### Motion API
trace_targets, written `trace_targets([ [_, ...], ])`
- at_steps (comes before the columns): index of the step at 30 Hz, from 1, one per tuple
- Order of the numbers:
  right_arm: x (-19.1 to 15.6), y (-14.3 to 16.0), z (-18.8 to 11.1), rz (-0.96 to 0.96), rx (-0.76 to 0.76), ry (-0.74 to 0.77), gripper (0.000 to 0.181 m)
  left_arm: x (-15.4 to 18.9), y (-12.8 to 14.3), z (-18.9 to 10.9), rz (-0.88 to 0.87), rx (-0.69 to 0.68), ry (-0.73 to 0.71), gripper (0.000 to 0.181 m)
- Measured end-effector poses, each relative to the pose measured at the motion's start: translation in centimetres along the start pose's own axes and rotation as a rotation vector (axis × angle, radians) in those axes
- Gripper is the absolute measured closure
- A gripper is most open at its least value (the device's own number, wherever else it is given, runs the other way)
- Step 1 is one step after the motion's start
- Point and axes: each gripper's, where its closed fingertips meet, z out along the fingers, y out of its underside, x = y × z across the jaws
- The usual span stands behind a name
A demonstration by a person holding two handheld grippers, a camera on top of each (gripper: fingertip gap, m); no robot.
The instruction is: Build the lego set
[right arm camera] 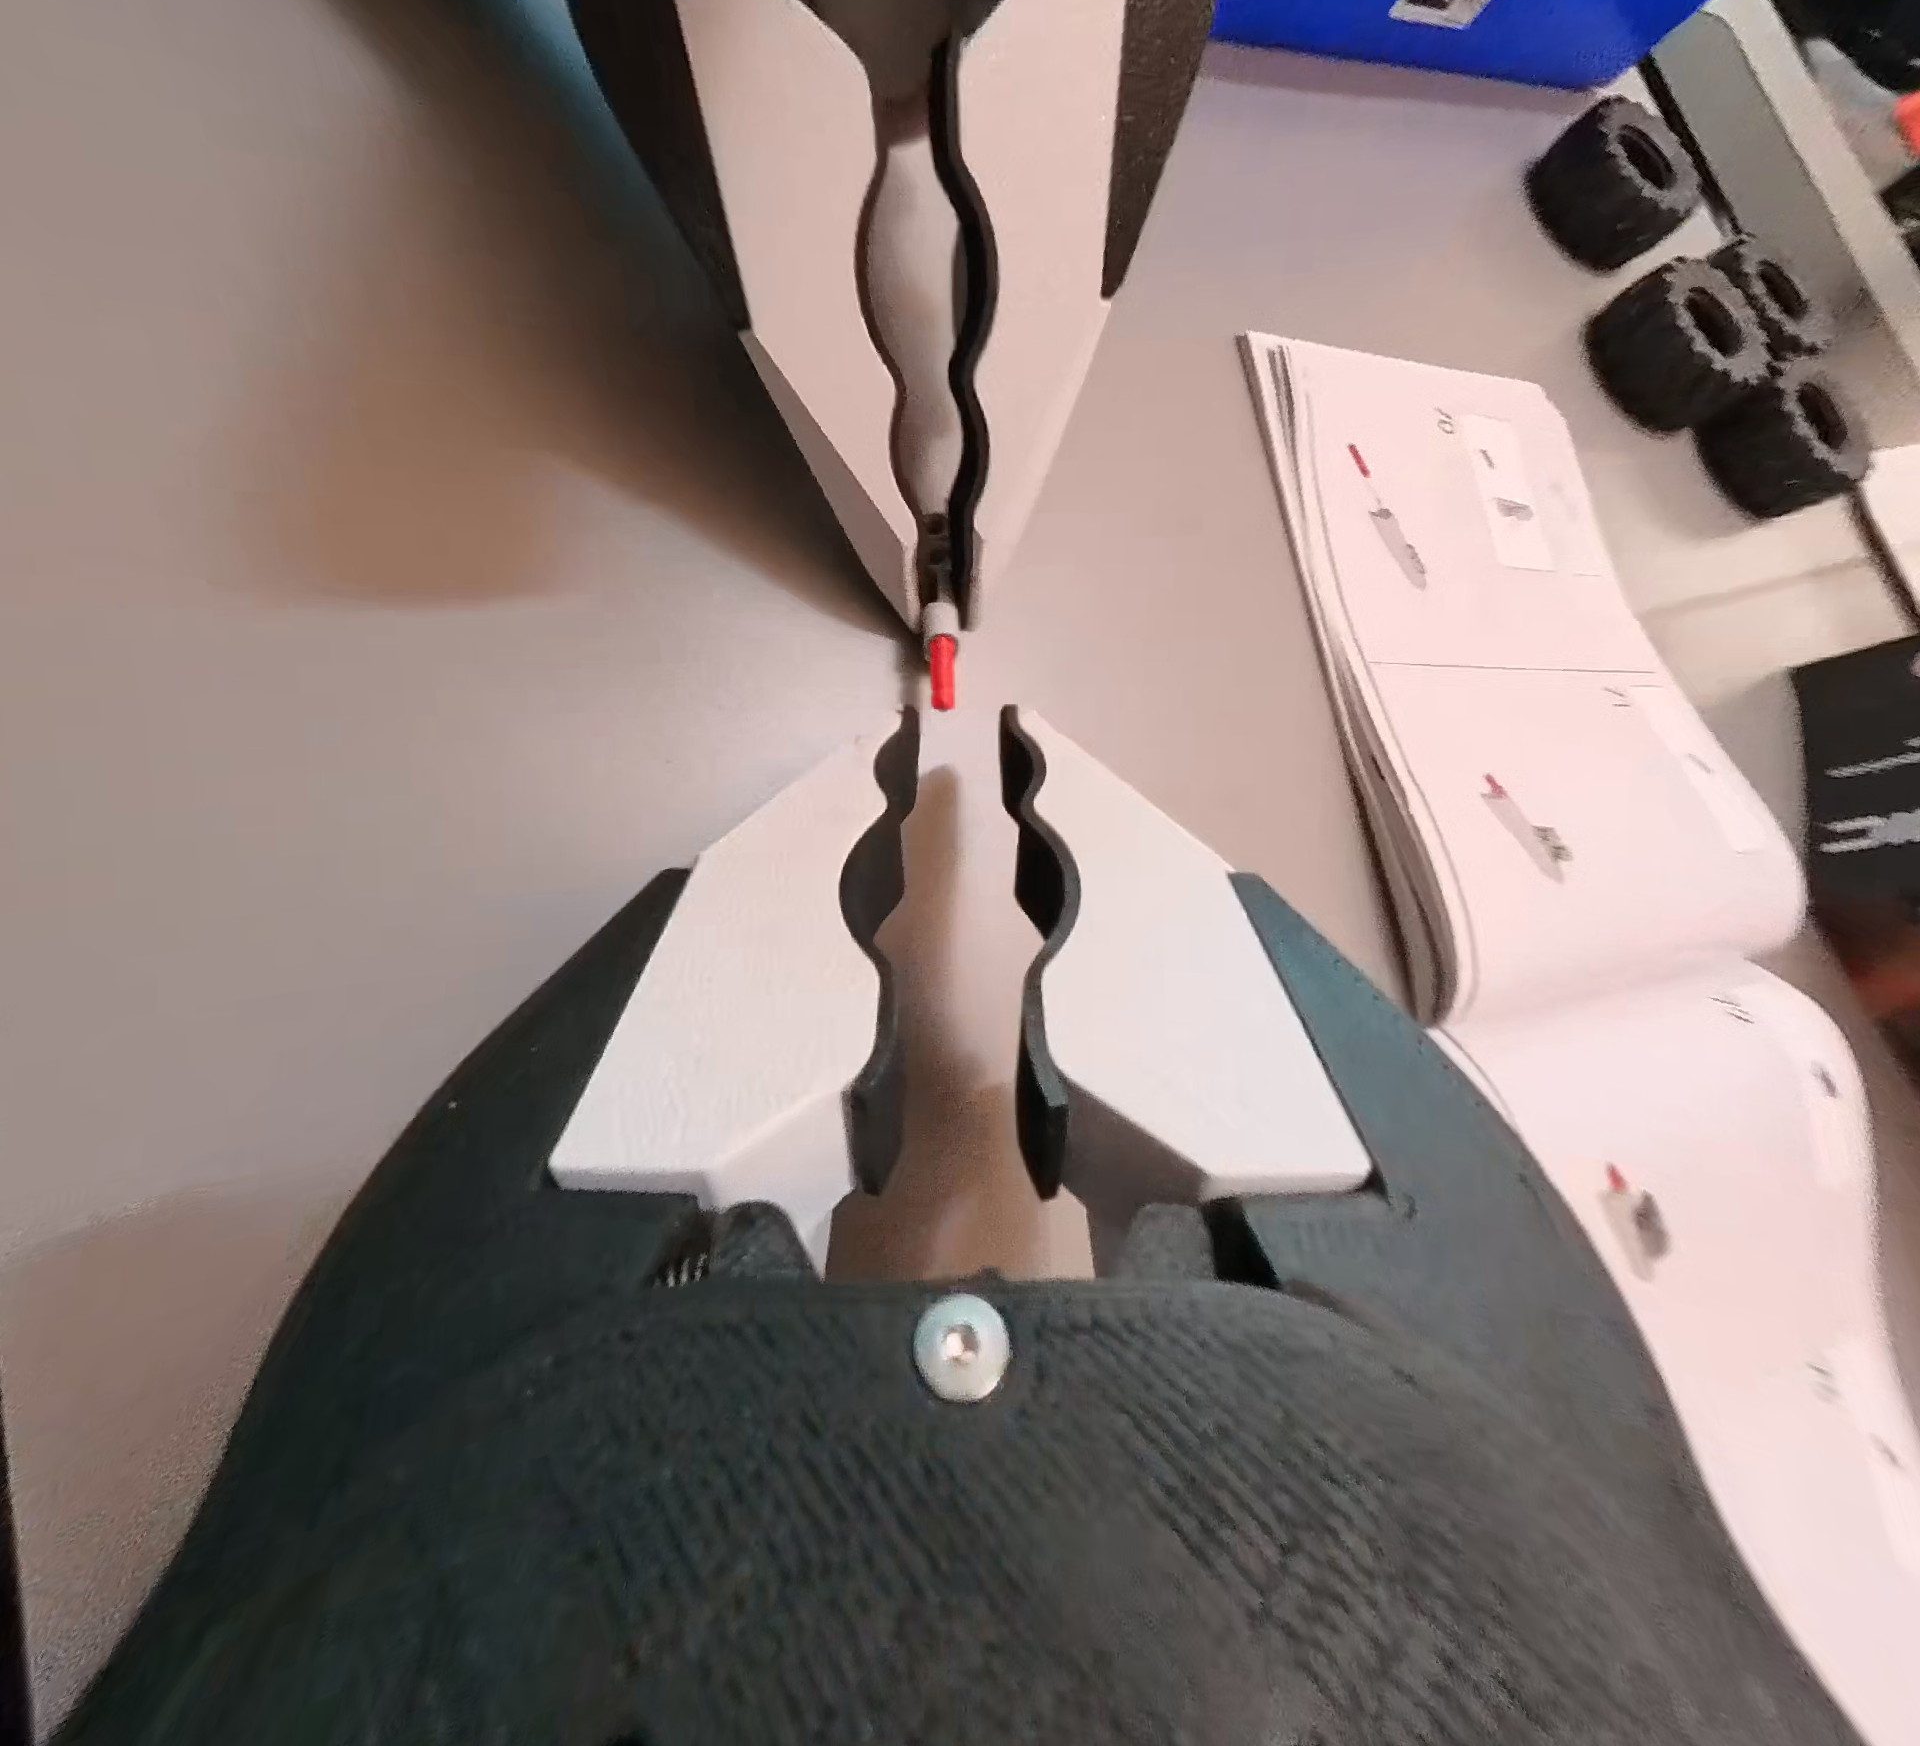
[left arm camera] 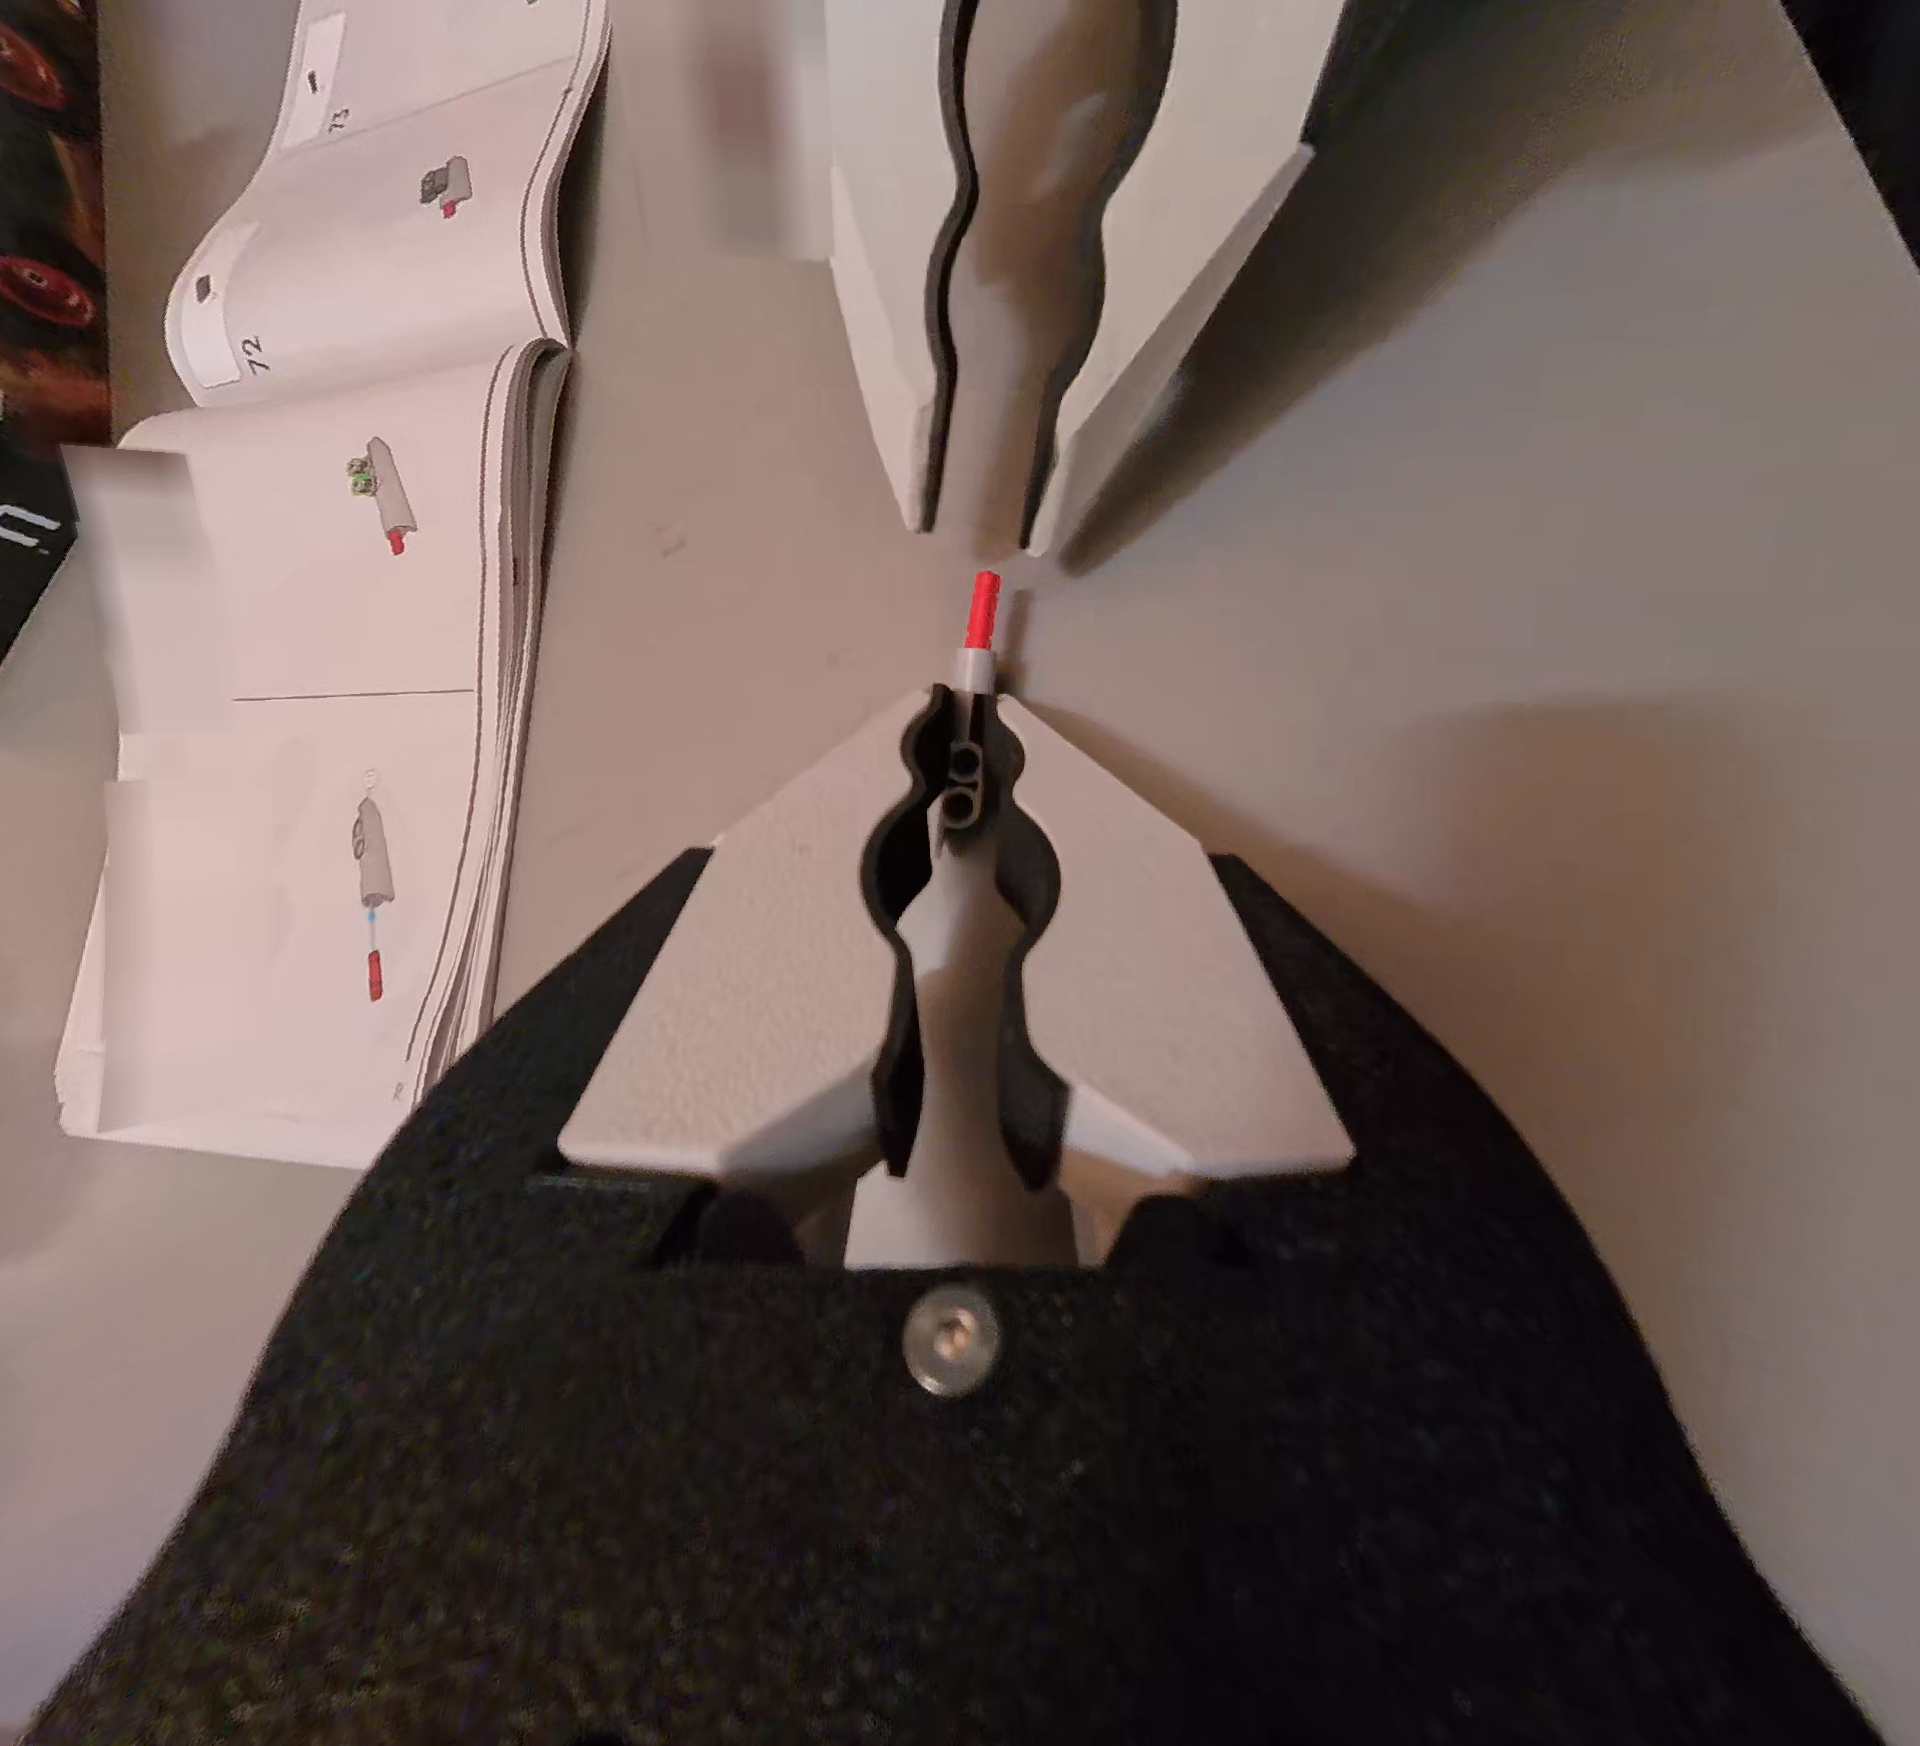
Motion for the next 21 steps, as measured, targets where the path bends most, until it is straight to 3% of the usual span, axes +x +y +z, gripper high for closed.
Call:
trace_targets([
  [7, -0.4, -0.4, 0.6, 0.134, 0.085, -0.127, 0.181, 0.1, -0.1, 0.0, 0.009, 0.008, 0.002, 0.179],
  [17, -0.5, 0.9, 0.5, 0.165, 0.037, -0.14, 0.164, 0.2, -0.1, 0.1, 0.017, 0.01, 0.001, 0.179],
  [21, -0.7, 1.1, 0.8, 0.146, 0.019, -0.162, 0.17, 0.2, -0.1, 0.0, 0.019, 0.007, 0.002, 0.179],
])
